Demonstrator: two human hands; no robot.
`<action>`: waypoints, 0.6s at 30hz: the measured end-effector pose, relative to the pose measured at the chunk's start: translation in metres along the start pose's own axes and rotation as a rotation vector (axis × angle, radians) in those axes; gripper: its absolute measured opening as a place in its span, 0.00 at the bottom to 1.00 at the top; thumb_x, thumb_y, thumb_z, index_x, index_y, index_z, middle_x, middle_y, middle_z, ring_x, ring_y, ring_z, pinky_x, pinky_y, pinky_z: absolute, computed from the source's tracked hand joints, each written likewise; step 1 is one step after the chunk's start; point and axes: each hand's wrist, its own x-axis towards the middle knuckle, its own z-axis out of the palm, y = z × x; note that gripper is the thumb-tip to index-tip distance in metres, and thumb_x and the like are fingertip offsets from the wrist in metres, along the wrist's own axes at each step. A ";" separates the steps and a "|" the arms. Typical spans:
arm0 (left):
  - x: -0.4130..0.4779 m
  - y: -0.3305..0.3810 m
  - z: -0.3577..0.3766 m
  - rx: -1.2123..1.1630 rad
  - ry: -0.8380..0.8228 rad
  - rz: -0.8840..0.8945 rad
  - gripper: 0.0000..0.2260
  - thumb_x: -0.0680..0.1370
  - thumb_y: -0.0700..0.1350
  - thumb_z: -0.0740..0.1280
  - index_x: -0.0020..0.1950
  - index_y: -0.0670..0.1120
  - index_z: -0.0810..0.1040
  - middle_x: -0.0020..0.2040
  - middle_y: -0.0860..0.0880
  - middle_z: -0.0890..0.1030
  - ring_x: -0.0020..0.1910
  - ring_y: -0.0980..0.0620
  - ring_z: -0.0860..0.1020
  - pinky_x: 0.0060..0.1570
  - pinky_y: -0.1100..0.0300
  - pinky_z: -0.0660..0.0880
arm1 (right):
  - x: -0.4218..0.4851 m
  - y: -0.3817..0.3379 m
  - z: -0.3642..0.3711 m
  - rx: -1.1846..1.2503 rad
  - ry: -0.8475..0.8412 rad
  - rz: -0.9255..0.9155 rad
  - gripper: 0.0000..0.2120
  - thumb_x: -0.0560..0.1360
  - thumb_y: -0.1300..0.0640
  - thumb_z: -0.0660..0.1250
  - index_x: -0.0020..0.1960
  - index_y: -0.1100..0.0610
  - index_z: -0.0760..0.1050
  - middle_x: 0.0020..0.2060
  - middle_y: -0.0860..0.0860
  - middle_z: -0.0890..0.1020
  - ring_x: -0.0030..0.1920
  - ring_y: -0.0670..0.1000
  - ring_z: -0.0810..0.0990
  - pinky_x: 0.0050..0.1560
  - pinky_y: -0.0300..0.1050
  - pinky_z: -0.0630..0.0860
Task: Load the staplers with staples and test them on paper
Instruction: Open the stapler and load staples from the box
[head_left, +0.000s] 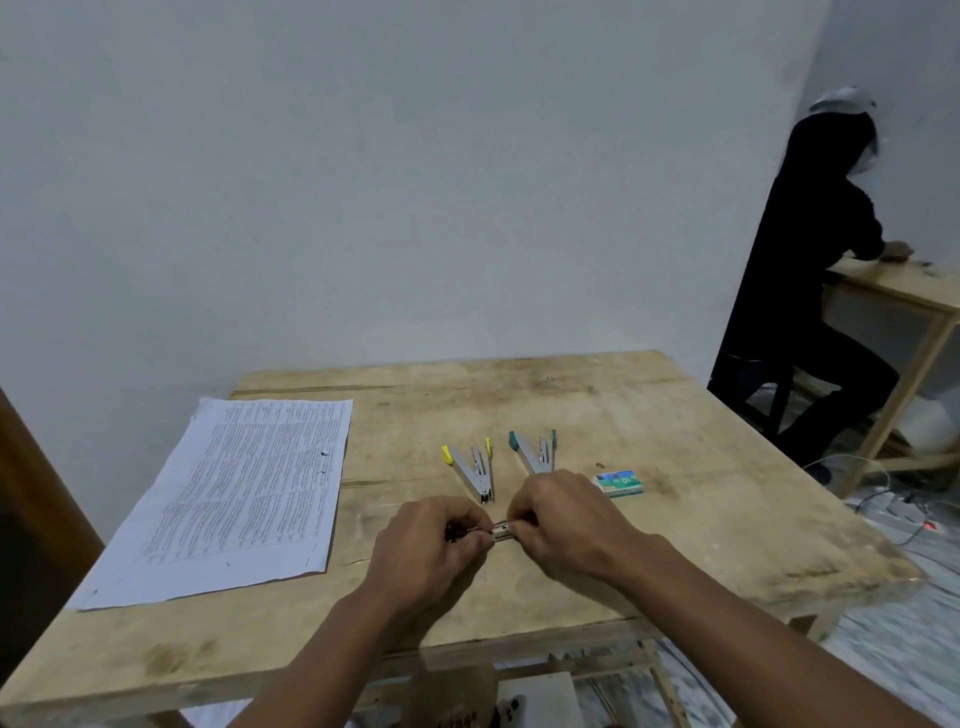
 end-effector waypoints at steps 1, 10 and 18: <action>0.000 0.001 0.000 0.011 -0.006 0.009 0.04 0.76 0.53 0.68 0.47 0.59 0.83 0.41 0.60 0.82 0.41 0.60 0.78 0.41 0.55 0.78 | -0.002 0.000 0.000 -0.014 -0.008 -0.007 0.10 0.76 0.54 0.65 0.46 0.54 0.84 0.37 0.51 0.83 0.37 0.53 0.78 0.41 0.49 0.77; 0.001 0.004 -0.005 0.007 -0.031 0.080 0.07 0.77 0.49 0.67 0.50 0.55 0.85 0.40 0.60 0.80 0.40 0.59 0.77 0.38 0.62 0.73 | 0.003 0.005 -0.009 -0.298 -0.121 -0.342 0.12 0.81 0.51 0.57 0.60 0.52 0.74 0.49 0.54 0.77 0.46 0.54 0.73 0.44 0.50 0.71; 0.002 0.008 -0.012 -0.042 -0.028 0.070 0.06 0.75 0.47 0.69 0.47 0.57 0.84 0.35 0.60 0.80 0.35 0.58 0.78 0.34 0.58 0.74 | 0.006 0.024 -0.009 -0.195 -0.160 -0.313 0.04 0.79 0.53 0.58 0.50 0.51 0.71 0.42 0.50 0.74 0.42 0.52 0.71 0.47 0.53 0.74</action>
